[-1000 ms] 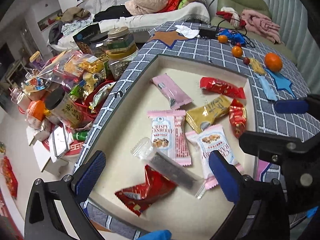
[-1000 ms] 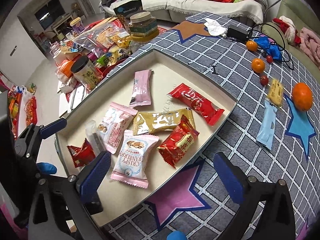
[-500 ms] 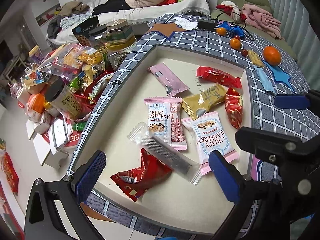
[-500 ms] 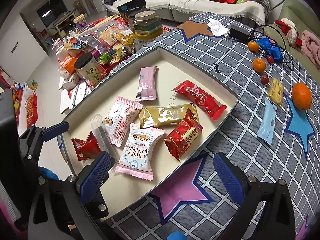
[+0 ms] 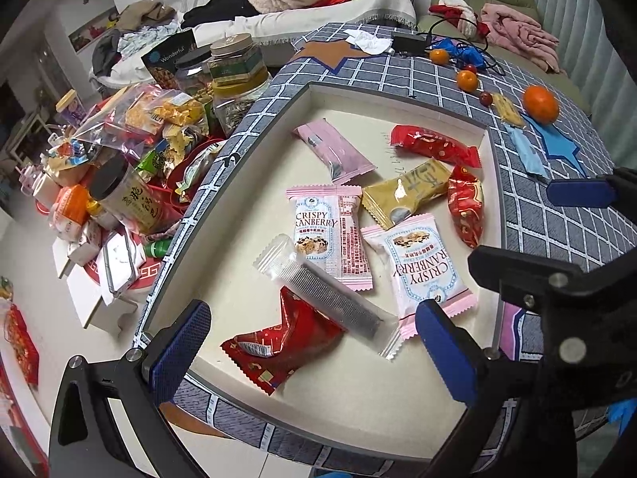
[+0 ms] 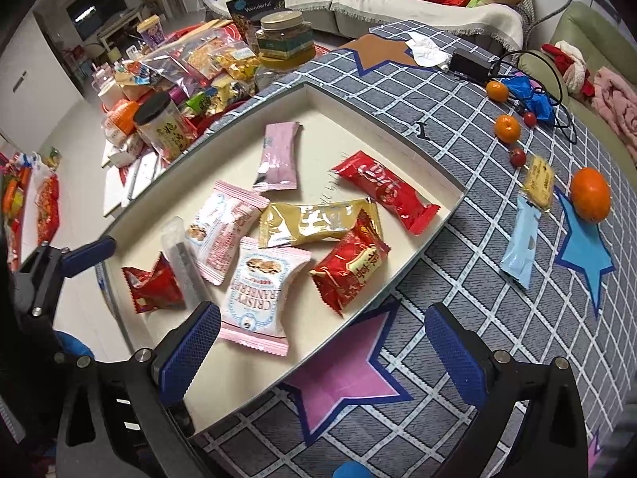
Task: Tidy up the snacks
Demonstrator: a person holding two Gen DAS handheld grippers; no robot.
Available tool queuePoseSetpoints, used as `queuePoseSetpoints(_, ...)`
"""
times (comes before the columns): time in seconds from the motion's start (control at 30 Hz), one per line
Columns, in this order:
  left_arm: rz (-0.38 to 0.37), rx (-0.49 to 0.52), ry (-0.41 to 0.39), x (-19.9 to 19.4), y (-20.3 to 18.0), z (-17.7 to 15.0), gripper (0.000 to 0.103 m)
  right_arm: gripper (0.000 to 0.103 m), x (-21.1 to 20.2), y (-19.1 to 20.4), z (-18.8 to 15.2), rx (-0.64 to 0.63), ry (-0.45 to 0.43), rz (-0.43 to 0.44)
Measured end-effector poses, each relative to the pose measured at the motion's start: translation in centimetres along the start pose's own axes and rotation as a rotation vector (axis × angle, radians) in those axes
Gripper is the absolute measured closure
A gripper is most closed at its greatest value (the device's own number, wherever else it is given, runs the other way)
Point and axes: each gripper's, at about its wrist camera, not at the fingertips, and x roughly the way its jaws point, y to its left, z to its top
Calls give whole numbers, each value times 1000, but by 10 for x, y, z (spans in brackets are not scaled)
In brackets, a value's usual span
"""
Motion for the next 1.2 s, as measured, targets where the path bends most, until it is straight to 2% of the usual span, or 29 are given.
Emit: queuePoseSetpoints(1.2,7,13,8,1,-2,-3,0,0,6,2,-3,-20,20,5)
